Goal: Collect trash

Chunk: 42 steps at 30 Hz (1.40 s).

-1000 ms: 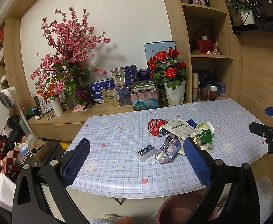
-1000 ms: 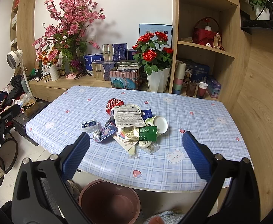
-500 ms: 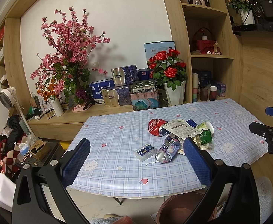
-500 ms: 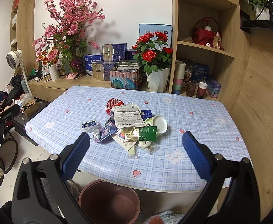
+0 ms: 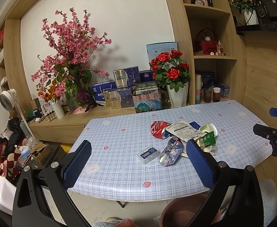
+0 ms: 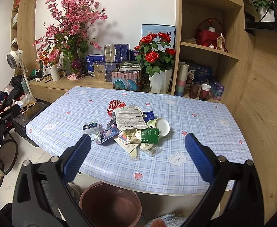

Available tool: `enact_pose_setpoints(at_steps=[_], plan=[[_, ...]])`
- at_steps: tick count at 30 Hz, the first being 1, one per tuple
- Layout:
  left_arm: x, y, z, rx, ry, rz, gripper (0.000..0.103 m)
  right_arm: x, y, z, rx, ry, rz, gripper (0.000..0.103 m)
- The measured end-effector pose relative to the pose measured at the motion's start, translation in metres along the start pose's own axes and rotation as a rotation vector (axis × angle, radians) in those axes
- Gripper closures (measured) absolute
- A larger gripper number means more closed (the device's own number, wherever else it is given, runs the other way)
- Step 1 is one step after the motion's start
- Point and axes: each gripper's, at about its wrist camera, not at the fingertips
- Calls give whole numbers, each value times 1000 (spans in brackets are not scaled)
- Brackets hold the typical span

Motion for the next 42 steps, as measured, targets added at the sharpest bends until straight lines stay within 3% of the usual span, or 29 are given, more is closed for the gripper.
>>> enact_pose_setpoints(at_steps=[15, 21, 28, 32, 38, 42], plan=[[7, -2, -2, 1, 4, 2, 5, -1, 0, 0, -1, -1, 0, 5], [5, -1, -5, -10, 66, 16, 5, 4, 4, -1, 18, -9, 22, 5], [-11, -15, 13, -86, 72, -103, 5, -13, 8, 17, 29, -23, 36, 5], [-35, -29, 25, -191, 154, -243, 5, -28, 17, 39, 52, -54, 93, 5], [-58, -21, 70, -213, -5, -217, 5, -46, 21, 74, 44, -114, 111, 5], [-75, -16, 88, -190, -7, -197, 5, -57, 22, 93, 19, -161, 80, 5]])
Point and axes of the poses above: each gripper's, at about its wrist camera, not at the fingertips, and z roughly the way its jaws point, y to its right, x to its top, and after that the axes turned 4 degrees about z, right-handed
